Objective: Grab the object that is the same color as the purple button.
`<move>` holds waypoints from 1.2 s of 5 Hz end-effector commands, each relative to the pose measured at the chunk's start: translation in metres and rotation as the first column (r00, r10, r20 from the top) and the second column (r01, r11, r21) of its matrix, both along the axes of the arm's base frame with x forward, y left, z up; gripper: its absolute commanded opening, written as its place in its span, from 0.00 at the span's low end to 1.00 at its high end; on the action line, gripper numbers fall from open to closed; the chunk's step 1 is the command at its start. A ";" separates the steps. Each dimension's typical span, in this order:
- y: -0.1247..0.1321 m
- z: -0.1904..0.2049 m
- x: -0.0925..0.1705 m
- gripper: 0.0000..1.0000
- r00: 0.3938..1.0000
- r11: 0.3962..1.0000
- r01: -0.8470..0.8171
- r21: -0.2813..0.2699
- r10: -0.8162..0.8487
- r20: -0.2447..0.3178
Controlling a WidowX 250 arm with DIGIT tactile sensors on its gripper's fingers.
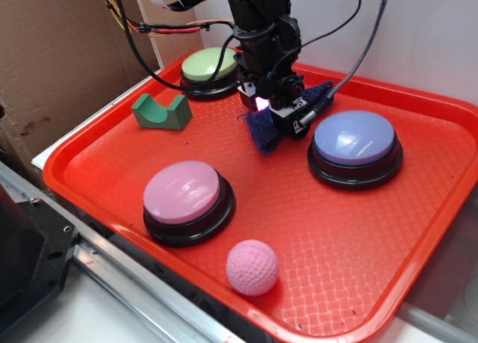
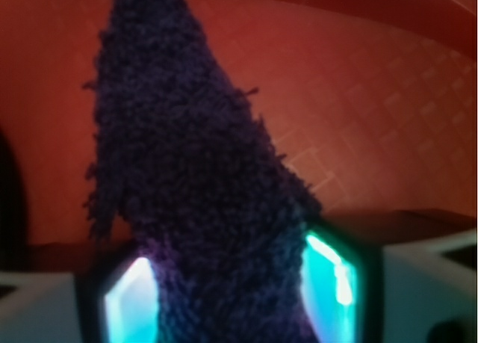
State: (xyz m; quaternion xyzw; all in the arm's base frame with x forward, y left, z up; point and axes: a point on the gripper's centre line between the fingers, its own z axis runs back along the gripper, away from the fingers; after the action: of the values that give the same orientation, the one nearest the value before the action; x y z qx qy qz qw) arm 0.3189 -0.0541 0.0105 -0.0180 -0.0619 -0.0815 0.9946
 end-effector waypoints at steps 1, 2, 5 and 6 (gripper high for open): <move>0.003 0.012 0.002 0.00 1.000 1.000 -0.021 0.012 0.021 0.018; 0.006 0.017 0.000 0.00 0.999 0.999 -0.032 0.022 0.031 0.023; 0.011 0.061 -0.022 0.00 0.994 0.993 -0.112 0.048 0.112 0.004; 0.009 0.094 -0.043 0.00 0.992 0.992 -0.126 0.017 0.126 -0.012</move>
State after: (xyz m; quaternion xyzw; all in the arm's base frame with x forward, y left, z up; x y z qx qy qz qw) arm 0.2698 -0.0438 0.0926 -0.0053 -0.0279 -0.0184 0.9994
